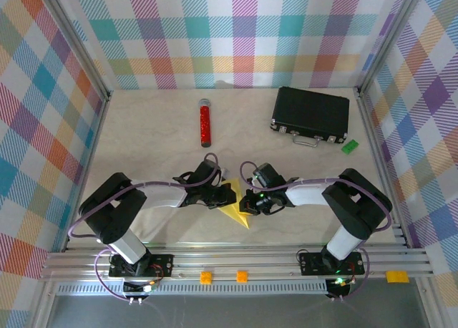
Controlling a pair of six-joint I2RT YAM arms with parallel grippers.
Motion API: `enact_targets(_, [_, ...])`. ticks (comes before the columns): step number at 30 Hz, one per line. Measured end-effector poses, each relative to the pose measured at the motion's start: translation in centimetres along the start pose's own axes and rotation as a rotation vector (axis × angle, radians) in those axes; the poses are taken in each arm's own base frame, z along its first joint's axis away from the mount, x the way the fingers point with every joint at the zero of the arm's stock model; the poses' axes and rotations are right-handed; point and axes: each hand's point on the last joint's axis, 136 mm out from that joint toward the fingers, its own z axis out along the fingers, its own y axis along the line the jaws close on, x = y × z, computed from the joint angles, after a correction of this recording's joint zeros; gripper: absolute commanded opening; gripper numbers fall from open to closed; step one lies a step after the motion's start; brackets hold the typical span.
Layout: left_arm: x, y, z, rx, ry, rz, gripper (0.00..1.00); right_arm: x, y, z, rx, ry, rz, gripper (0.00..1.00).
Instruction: Fold a paper plane with a square sheet of paper (pick it up from the middle)
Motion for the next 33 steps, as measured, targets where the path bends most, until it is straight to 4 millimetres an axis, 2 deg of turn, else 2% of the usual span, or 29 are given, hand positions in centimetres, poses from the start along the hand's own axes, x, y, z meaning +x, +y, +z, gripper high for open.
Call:
enact_targets(5, [0.5,1.3,0.8,-0.039,0.021,-0.018,0.00,0.0,0.0,0.0,0.000,0.000,0.000,0.01])
enact_targets(14, [-0.7,2.0,0.4,-0.054,0.003,-0.005,0.00,-0.1,0.0,0.0,-0.003,-0.004,-0.004,0.01])
enact_targets(18, [-2.4,2.8,-0.2,-0.046,-0.017,-0.030,0.00,-0.1,0.0,0.1,-0.004,-0.007,-0.007,0.01])
enact_targets(27, [-7.4,4.8,-1.5,-0.057,-0.103,-0.072,0.01,-0.1,0.0,0.1,-0.009,-0.008,-0.012,0.01])
enact_targets(33, [-9.7,6.1,-2.7,-0.096,-0.152,-0.100,0.01,-0.1,0.0,0.1,-0.009,-0.008,-0.016,0.01])
